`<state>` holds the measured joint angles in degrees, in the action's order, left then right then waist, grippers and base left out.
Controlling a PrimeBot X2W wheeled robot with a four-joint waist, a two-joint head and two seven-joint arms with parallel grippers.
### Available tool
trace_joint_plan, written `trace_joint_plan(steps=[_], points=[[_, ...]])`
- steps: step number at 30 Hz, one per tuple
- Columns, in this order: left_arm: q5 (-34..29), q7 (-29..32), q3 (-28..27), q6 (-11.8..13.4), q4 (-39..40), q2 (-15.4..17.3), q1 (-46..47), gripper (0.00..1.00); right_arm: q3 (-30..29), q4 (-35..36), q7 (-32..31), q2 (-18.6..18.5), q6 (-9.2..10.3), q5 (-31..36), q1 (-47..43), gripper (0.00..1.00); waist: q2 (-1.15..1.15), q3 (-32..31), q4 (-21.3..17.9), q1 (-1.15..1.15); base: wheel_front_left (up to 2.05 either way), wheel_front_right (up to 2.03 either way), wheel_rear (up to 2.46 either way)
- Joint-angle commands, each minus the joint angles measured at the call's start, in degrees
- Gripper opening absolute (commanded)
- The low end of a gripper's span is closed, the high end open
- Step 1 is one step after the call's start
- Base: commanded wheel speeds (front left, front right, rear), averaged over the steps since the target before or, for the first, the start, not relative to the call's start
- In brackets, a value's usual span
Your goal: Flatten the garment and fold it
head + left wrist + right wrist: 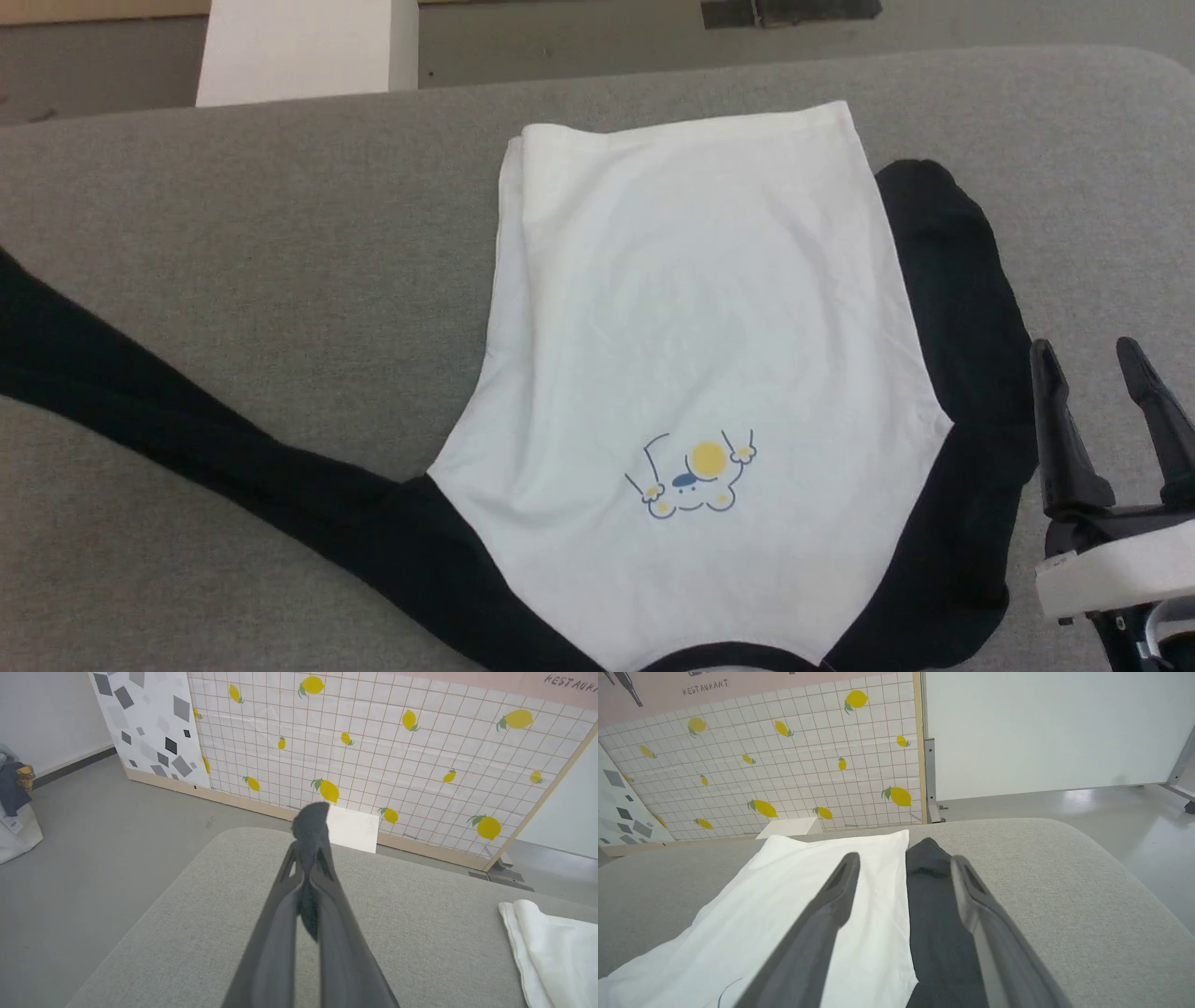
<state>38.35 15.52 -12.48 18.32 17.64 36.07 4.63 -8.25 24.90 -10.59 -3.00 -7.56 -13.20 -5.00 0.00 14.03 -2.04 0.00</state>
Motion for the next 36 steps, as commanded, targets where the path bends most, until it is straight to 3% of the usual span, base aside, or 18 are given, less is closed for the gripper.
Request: trace_joint_plan(steps=[1, 9, 16, 21, 26, 30, 36], points=[[0.6, -0.5, -1.3, 0.5, 0.9, 0.0, -2.1, 0.0, -0.2, 0.1, 0.0, 0.1, 0.08, -0.3, -0.8, 1.0, 0.0, -2.8, 0.8, 0.0, 0.0, 0.0, 0.0], [1.0, -1.0, -2.5, 0.0, 6.9, -1.0, -7.5, 0.0, 0.0, 0.3, -0.3, 0.1, 0.08, -1.0, -2.3, 1.0, 0.0, -4.8, 0.7, 0.0, 0.0, 0.0, 0.0], [-1.4, -0.1, 6.4, -0.5, 15.6, -2.3, -4.5, 0.0, -1.4, 1.4, -0.6, 0.1, 0.08, -0.8, -2.5, 1.0, 0.0, -5.5, 0.6, 0.0, 0.0, 0.0, 0.0], [-5.3, 2.2, 18.9, -1.5, 21.0, -4.6, 1.4, 0.0, -3.7, 2.6, -0.6, 0.1, 0.08, -0.9, -2.0, 1.0, 0.0, -5.4, 0.5, 0.0, 0.0, 0.0, 0.0], [-10.2, 5.1, 35.8, -4.5, 20.3, -10.9, 9.4, 0.0, -6.2, 3.3, -0.4, 0.1, 0.08, -1.4, -1.4, 1.0, 0.0, -4.8, 0.5, 0.0, 0.0, 0.0, 0.0], [-13.0, 6.4, 48.3, -7.7, 12.9, -17.7, 13.8, 0.0, -8.1, 3.7, -0.1, 0.1, 0.08, -1.8, -0.7, 1.0, 0.0, -4.0, 0.4, 0.0, 0.0, 0.0, 0.0], [-16.0, 5.0, 61.3, -13.3, -3.9, -26.8, 18.6, 0.0, -8.6, 4.0, 0.0, 0.1, 0.08, -2.0, 0.2, 1.0, 0.0, -2.5, -0.1, 0.0, 0.0, 0.0, 0.0]])
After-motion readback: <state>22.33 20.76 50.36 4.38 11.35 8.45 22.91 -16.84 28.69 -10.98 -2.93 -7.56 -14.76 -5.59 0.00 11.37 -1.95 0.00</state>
